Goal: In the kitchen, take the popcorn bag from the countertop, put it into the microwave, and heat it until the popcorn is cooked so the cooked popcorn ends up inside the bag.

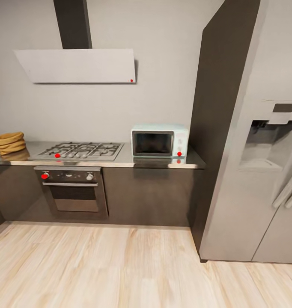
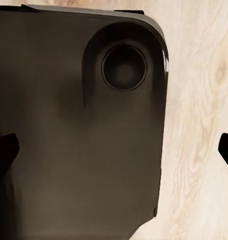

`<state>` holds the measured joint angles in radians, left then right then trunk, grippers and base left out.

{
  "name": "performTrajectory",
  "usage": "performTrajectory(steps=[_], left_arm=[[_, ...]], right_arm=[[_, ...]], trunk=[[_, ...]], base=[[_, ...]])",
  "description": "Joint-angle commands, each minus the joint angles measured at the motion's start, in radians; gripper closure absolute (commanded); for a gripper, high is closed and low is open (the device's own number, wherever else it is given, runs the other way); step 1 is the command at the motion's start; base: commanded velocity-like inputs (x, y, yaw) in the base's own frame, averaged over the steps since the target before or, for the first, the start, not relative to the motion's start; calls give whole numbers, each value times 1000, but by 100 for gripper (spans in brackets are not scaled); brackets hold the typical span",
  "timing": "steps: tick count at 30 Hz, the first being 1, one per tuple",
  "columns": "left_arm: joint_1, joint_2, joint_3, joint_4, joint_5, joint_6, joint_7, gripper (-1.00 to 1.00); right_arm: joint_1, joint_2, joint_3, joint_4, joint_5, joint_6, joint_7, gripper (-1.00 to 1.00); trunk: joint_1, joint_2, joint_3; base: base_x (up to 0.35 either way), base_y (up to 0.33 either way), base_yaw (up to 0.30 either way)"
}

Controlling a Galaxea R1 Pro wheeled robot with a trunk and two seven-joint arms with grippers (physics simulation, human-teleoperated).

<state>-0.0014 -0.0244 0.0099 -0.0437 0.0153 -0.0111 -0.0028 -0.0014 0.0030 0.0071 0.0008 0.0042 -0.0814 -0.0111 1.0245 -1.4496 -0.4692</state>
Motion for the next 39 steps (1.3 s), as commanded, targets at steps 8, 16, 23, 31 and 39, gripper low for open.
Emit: performTrajectory(steps=[8,16,23,31,39], left_arm=[[0,0,1,0,2,-1,0,-100],[0,0,1,0,2,-1,0,-100],[0,0,1,-1,2,-1,0,-100],[0,0,1,0,2,-1,0,-100],[0,0,1,-1,2,-1,0,-100]], right_arm=[[0,0,1,0,0,-3,-1,-100],[0,0,1,0,0,-2,-1,-100],[0,0,1,0,2,-4,-1,-100],[0,0,-1,0,-3,-6,-1,-100],[0,0,-4,0,-8,-5,-1,-100]], trunk=[[1,0,-1],[1,0,-1],[1,0,-1],[1,0,-1],[1,0,-1]], base=[[283,76,0],[283,76,0],[282,76,0],[280,76,0],[266,61,-112]])
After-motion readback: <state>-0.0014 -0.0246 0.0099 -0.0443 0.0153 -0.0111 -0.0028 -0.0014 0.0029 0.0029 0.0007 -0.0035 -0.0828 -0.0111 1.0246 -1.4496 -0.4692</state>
